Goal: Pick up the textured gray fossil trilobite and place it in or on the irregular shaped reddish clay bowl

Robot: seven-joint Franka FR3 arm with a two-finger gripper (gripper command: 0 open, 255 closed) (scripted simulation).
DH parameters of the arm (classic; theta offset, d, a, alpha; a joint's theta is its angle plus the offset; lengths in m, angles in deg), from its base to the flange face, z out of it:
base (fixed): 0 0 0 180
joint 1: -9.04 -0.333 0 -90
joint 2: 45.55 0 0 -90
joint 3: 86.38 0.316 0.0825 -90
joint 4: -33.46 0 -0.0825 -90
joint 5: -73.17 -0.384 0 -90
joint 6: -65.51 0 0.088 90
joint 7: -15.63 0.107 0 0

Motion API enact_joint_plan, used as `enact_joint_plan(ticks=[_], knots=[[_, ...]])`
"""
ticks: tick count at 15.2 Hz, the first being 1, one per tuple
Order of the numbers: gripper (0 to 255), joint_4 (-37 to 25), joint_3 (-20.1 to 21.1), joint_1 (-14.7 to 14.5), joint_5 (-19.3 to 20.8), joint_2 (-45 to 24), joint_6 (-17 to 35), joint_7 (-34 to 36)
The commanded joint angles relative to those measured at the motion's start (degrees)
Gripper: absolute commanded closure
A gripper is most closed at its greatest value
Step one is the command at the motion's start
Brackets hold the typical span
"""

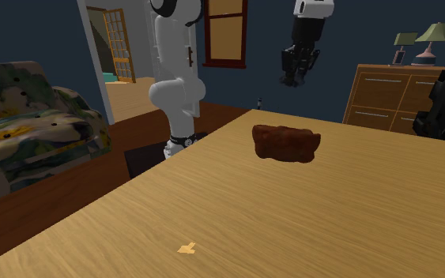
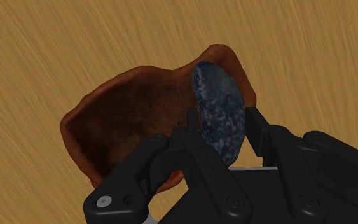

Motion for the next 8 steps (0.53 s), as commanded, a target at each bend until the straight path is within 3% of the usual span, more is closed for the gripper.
enact_joint_plan(ticks=[1, 6, 8], knots=[[255, -1.5, -1.3, 1.1, 0.9, -1.7, 0.0, -2.2], [255, -8.5, -3.7, 3.4, 3.2, -8.0, -1.1, -6.6], [255, -6.8, -3.7, 3.4, 3.1, -7.8, 0.5, -6.6]])
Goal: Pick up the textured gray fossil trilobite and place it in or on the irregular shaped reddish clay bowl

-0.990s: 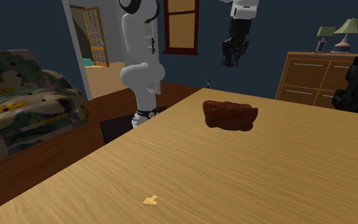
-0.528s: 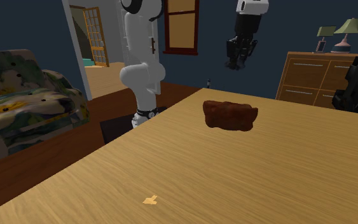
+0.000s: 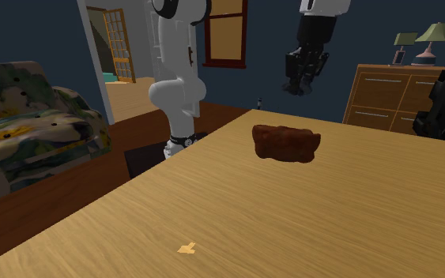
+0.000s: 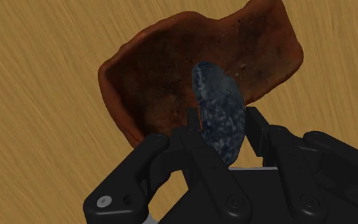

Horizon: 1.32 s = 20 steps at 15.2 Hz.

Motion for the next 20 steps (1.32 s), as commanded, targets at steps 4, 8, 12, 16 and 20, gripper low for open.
enact_joint_plan(ticks=[4, 8, 12, 16, 20], knots=[[255, 3.8, -0.1, 0.1, 0.0, 0.0, 3.8, -0.4], [255, 6.9, -0.1, 0.1, 0.0, 0.0, 6.9, -0.5], [255, 9.4, 0.0, 0.0, 0.0, -0.1, 9.5, -0.5], [255, 9.4, 0.0, 0.0, 0.0, -0.1, 9.5, -0.5], [0, 9.4, 0.0, 0.0, 0.0, -0.1, 9.5, -0.5]])
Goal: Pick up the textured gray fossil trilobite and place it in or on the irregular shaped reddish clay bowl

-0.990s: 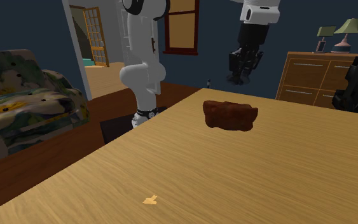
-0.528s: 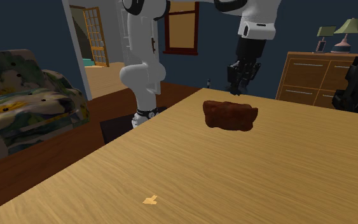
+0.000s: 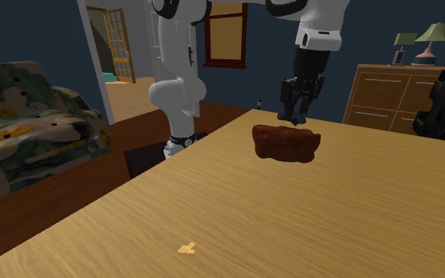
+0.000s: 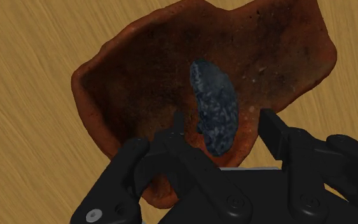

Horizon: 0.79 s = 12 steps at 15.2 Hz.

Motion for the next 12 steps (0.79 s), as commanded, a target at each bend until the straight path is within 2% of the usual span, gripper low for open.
enact_joint_plan(ticks=[1, 5, 9, 12], knots=[[0, 0.0, 0.0, 0.0, 0.0, 0.0, 0.0, 0.0], [0, 0.0, 0.0, 0.0, 0.0, 0.0, 0.0, 0.0], [0, -8.4, -0.1, 0.1, 0.3, -1.0, -7.4, 0.2], [0, -8.3, -0.1, 0.1, 0.3, -1.0, -7.4, 0.2]])
